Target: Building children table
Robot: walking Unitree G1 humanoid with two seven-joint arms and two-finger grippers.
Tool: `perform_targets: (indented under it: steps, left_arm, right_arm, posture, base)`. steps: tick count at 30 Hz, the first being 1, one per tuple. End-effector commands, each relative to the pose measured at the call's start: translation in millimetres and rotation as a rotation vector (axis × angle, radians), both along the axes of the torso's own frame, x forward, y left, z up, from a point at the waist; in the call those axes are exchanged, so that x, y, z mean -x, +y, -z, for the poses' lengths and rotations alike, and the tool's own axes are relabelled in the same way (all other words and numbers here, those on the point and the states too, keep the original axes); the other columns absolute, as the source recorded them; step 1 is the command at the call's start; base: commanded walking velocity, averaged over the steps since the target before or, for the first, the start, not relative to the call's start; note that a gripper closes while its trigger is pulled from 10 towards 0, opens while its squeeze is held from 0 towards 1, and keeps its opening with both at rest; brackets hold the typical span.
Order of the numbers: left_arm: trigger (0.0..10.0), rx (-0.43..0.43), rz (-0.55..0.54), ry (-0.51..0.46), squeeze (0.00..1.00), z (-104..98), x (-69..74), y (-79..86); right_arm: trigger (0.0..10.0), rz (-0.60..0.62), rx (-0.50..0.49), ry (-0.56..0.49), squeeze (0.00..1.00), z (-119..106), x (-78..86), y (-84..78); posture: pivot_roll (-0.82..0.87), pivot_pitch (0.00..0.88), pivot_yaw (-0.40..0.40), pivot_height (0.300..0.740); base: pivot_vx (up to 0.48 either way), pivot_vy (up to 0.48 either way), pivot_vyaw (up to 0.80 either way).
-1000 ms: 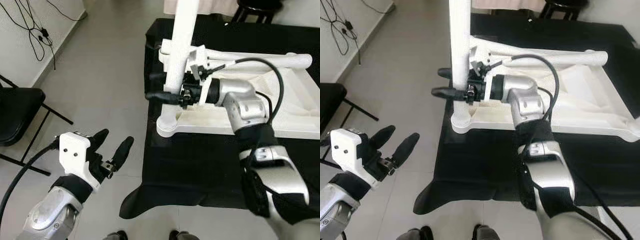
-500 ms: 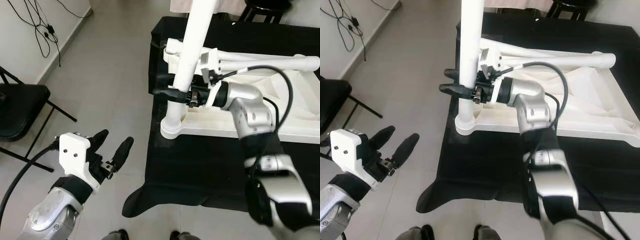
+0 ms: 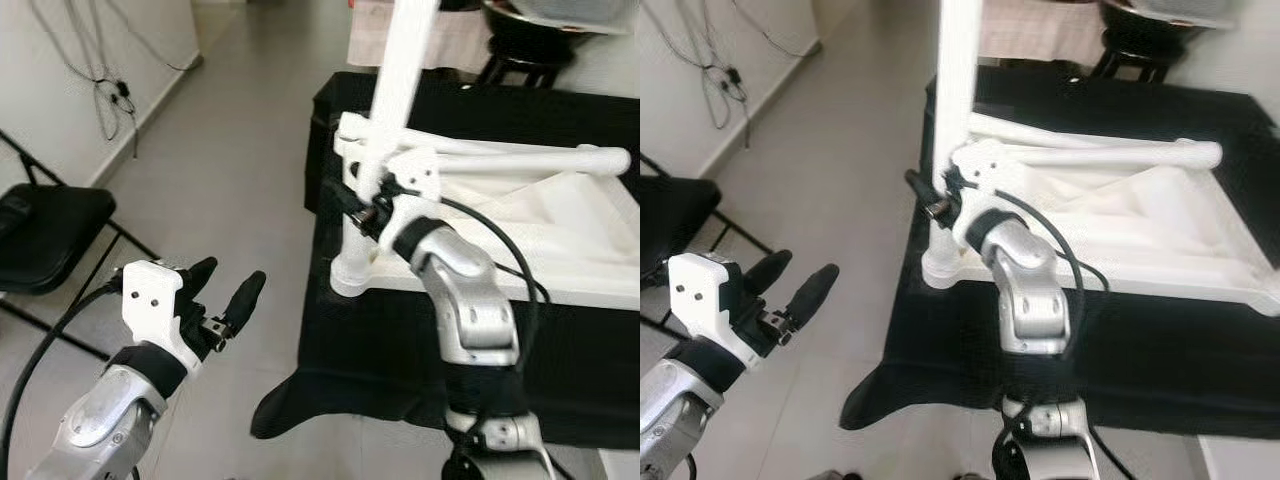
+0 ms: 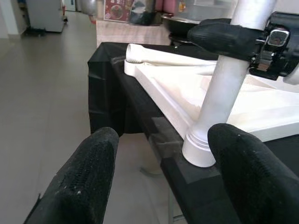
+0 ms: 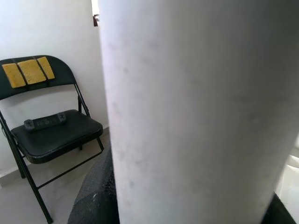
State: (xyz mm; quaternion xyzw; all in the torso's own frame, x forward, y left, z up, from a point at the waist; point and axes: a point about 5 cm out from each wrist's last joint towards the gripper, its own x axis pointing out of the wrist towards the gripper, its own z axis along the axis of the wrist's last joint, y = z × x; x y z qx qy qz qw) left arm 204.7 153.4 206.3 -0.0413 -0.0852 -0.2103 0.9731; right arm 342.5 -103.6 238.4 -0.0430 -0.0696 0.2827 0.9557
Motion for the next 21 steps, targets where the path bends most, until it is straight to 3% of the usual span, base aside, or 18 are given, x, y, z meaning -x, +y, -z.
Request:
perform_targets:
  steps: [1,2,3,4,6,8,9,10,12,15,16,21]
  left_arm:
    - [10.0,-0.008,-0.013,0.006,0.0,2,0.9,0.4]
    - [10.0,-0.007,-0.021,0.004,0.0,2,1.1,1.0]
    - [10.0,-0.007,-0.023,0.002,0.0,2,1.1,1.5]
    - [10.0,-0.008,-0.021,0.002,0.0,2,0.9,1.8]
    - [10.0,-0.008,-0.021,0.002,0.0,2,0.9,1.8]
    - [10.0,-0.008,-0.012,0.004,0.0,1,1.1,1.4]
    - [10.0,-0.008,-0.012,0.004,0.0,1,1.1,1.4]
    - [10.0,-0.008,-0.009,0.003,0.0,1,1.1,1.2]
    - [10.0,-0.007,-0.007,0.003,0.0,1,1.5,0.5]
    - [10.0,-0.007,-0.007,0.001,0.0,2,1.8,0.0]
    - [10.0,-0.007,-0.008,0.001,0.0,2,2.1,0.1]
    - [10.0,-0.008,-0.01,0.002,0.0,2,3.7,0.4]
  right_arm:
    - [2.8,0.087,0.088,0.167,0.0,40,-5.4,-16.9]
    - [10.0,0.064,0.075,0.15,0.2,34,-6.4,-14.5]
    - [10.0,0.005,0.047,0.144,1.0,28,-7.6,-10.5]
    - [10.0,-0.059,0.033,0.116,1.0,19,-10.2,-7.5]
    - [10.0,-0.059,0.033,0.116,1.0,19,-10.2,-7.5]
    - [10.0,-0.251,0.01,0.054,1.0,-1,-4.7,5.1]
    - [10.0,-0.251,0.01,0.054,1.0,-1,-4.7,5.1]
    - [10.0,-0.333,0.015,0.031,1.0,-7,-0.8,9.5]
    - [10.0,-0.572,0.076,-0.013,1.0,-16,6.7,14.6]
    - [10.0,-0.713,0.17,-0.072,0.95,-24,4.5,15.5]
    - [10.0,-0.732,0.204,-0.089,0.0,-27,1.4,16.2]
    - [10.0,-0.848,0.233,-0.122,0.0,-39,-0.5,24.0]
  posture:
    - [-0.03,0.173,-0.058,0.74]
    - [-0.03,0.172,-0.06,0.74]
    - [-0.03,0.174,-0.056,0.74]
    - [-0.03,0.174,-0.056,0.74]
    - [-0.03,0.174,-0.056,0.74]
    - [-0.03,0.183,-0.055,0.74]
    - [-0.03,0.183,-0.055,0.74]
    - [-0.03,0.183,-0.055,0.74]
    - [-0.02,0.187,-0.054,0.74]
    - [-0.01,0.187,-0.054,0.74]
    - [-0.01,0.188,-0.054,0.74]
    - [0.0,0.193,-0.053,0.74]
  base:
    - [0.0,0.0,0.0]
    - [0.0,0.0,0.0]
    - [0.0,0.0,0.0]
    - [0.0,0.0,0.0]
    - [0.0,0.0,0.0]
    - [0.0,0.0,0.0]
    - [0.0,0.0,0.0]
    - [0.0,0.0,0.0]
    - [0.0,0.0,0.0]
    - [0.0,0.0,0.0]
    - [0.0,0.0,0.0]
    - [0.0,0.0,0.0]
